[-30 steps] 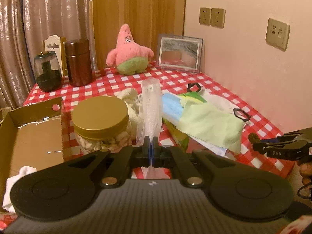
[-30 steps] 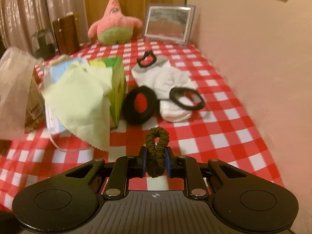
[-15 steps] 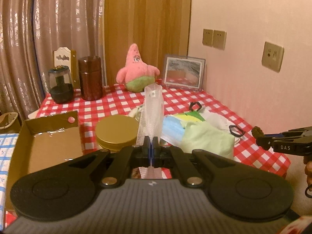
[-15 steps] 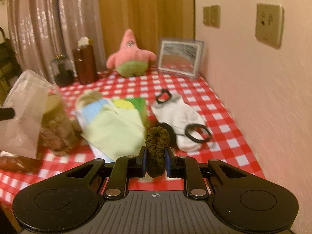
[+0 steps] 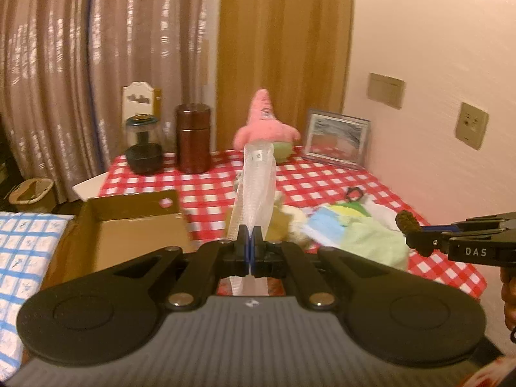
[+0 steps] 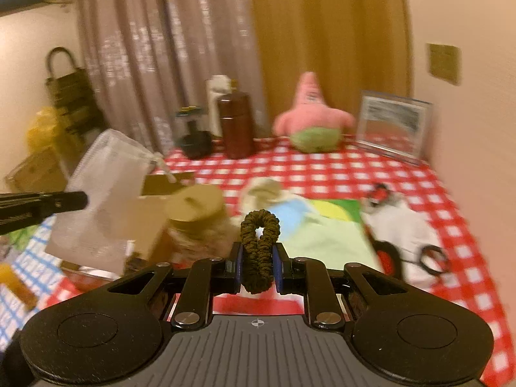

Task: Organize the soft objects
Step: 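Carry the plastic bag and hair tie into the cardboard box and open both grippers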

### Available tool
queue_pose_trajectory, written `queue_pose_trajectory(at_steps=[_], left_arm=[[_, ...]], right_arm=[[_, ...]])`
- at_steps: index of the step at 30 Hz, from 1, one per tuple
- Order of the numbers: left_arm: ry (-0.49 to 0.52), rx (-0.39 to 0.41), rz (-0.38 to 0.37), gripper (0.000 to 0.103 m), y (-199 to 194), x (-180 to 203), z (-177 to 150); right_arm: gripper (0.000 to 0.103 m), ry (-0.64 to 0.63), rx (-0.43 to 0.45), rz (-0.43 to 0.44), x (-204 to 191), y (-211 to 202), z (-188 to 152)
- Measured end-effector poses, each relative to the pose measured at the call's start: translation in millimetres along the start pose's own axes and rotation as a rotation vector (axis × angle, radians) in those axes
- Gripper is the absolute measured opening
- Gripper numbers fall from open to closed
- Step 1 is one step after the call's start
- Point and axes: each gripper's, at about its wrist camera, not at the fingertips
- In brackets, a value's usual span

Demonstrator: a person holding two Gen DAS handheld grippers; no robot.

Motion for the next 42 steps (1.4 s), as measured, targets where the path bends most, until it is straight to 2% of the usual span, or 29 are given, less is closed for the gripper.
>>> queue_pose_trajectory(at_steps=[7,12,19,25,27,28,29,31,42], left_arm=[[-0.022,-0.014,0.093,0.0,-20.5,-59.5,0.8],[-0.047,-0.032,0.13,0.0,-21.8,-105.5,-1.1],[-0.072,-0.079,0.155,0.0,-1.6,-158.6,-11.7],[-0.098,-0.116,0.151,0.0,28.0,-188.5,-22.3],[-0.105,-0.127,0.153,0.004,36.0,-194.8,-25.8],[-0.111,-0.133,0.159,0.011,39.5,-197.6,-27.8],[-0.119,-0.137,0.167,0.022,42.6,-199.8,-28.2],[-0.131,-0.137,0.173,0.032,42.5,-203.1,-30.5],[-0.199,-0.115,0.204,0.039,23.1,-211.3,-48.0]], right_arm=[[0.019,-0.071,0.009,0.15,-74.8,25.0,12.2],[0.019,-0.109,-0.021,0.229,-126.7,58.4,11.3],[0.019,-0.165,-0.055,0.256,-177.4,104.4,8.3],[0.019,-0.19,-0.081,0.253,-193.0,137.4,6.0],[0.019,-0.192,-0.09,0.252,-197.5,146.3,4.1],[0.019,-0.192,-0.094,0.252,-199.3,148.7,3.4],[0.019,-0.192,-0.098,0.251,-200.7,151.0,1.6],[0.019,-0.193,-0.108,0.251,-203.7,156.8,-1.3],[0.02,-0.194,-0.122,0.298,-210.6,181.4,-8.8]])
Point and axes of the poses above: each gripper's, at about its wrist camera, not at the fingertips, and y roughly the way its jaws point, x to its right, z to its top, and after that the axes turned 13 degrees about -z, right-handed
